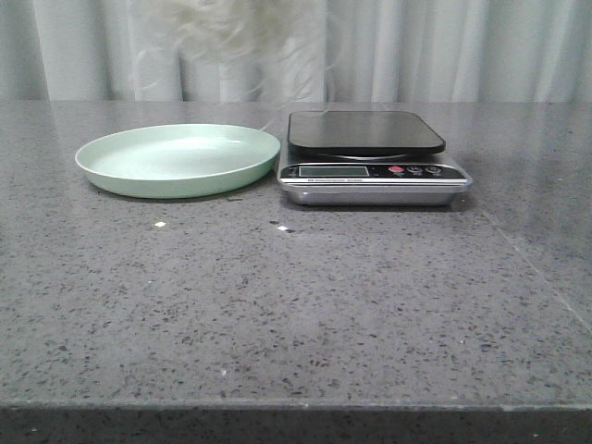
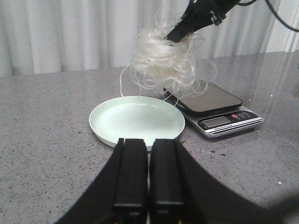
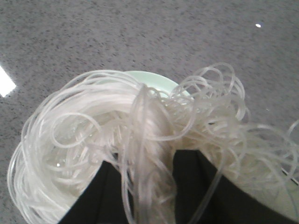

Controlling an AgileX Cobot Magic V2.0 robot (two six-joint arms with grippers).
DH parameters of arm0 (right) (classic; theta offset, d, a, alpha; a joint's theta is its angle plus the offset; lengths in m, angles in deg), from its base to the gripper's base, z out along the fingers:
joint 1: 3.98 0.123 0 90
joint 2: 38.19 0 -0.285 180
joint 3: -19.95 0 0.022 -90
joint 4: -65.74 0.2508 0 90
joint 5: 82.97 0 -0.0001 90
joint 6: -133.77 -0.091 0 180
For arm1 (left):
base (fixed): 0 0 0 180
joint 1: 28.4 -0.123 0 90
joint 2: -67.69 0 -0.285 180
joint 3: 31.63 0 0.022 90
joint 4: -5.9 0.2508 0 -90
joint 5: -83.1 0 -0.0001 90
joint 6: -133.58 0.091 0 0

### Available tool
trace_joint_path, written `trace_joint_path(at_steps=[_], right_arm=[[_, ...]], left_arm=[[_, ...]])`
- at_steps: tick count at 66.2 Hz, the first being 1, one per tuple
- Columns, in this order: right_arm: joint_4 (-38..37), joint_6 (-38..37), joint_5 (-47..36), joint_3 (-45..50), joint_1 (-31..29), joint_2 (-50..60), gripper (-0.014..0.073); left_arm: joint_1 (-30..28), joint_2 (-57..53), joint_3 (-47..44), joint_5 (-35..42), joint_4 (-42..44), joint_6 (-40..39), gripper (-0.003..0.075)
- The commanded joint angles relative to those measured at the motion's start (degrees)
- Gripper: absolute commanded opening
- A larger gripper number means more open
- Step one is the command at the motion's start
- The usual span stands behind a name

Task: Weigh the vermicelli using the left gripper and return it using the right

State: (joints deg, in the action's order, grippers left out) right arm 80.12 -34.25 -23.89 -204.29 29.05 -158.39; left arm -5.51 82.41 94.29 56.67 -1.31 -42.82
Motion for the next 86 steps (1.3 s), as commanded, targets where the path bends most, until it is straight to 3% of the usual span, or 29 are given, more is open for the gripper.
trace_joint_path(at_steps=[1,15,28,35,57,71,86], right_arm=[[1.6,0.6,-7.1,-1.8,1.8,-0.2,0.0138],[1.4,0.6,-8.7,-1.8,3.9,-6.6,0.0162],[1.2,0.6,-5.5,-2.4,3.9,-7.6,0.0434],[0.8,0.6,-3.9,-5.0,3.2,-6.4,0.0507],[0.8,-0.3,4.4,-6.9,-2.6,4.0,0.0509],[1.2,-1.1,8.3,-6.5,-10.2,11.5,0.0509],[3.9,-0.8,4.5,7.5,-18.7,23.5,0.0509]], left_arm=[[0.0,0.6,1.4,4.1,-0.9,-0.2,0.0127],[0.0,0.6,1.4,4.1,-0.9,-0.2,0.0127],[0.0,0.6,1.4,4.1,-0.9,-0.2,0.0127],[0.0,0.6,1.4,4.1,-0.9,-0.2,0.0127],[0.0,0.6,1.4,4.1,-0.9,-0.2,0.0127],[0.0,0.6,1.4,4.1,-0.9,-0.2,0.0127],[0.0,0.6,1.4,4.1,-0.9,-0.2,0.0127]])
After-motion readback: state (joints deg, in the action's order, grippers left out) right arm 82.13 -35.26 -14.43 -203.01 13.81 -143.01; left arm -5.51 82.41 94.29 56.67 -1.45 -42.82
